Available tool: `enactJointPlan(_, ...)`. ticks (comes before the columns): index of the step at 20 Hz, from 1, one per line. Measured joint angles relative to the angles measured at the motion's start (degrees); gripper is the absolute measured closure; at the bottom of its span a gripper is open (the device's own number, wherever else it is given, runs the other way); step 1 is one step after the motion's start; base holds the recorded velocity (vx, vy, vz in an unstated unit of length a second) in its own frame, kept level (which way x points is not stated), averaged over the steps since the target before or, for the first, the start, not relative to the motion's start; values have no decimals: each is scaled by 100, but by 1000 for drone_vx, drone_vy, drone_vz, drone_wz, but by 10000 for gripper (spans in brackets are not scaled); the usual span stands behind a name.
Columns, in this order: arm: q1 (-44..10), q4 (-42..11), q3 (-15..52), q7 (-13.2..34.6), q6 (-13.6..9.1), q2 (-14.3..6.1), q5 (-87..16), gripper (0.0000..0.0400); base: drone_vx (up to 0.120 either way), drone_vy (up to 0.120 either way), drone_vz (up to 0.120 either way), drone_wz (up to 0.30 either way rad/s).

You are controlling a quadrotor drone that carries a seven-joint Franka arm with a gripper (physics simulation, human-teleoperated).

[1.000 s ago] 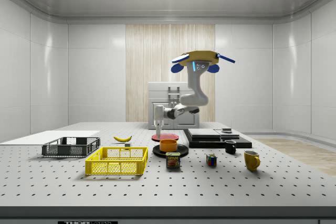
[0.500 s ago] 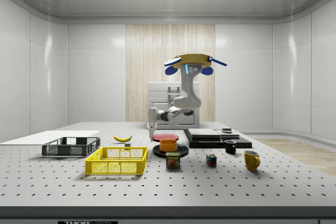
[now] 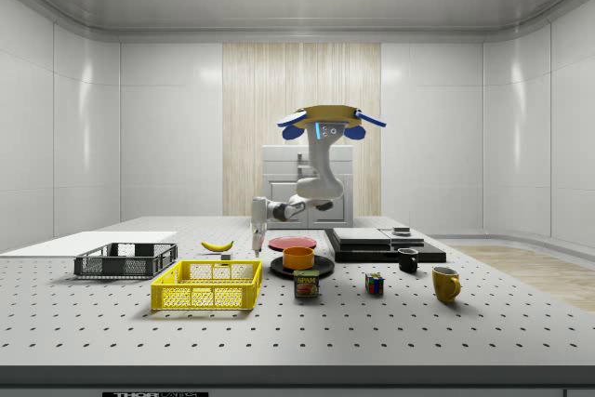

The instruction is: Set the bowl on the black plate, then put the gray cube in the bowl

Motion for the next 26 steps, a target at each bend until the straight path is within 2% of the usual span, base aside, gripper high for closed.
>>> enactJointPlan(4, 6, -1, -2, -4, -11, 12, -5, 0, 120, 0, -100, 0)
enactJointPlan(7, 10, -2, -3, -7, -19, 20, -9, 0, 120, -67, 0, 0)
enactJointPlan(23, 29, -5, -9, -22, -55, 59, -27, 0, 120, 0, 0, 0)
enactJointPlan(26, 33, -6, -10, -25, -61, 65, -30, 0, 120, -80, 0, 0)
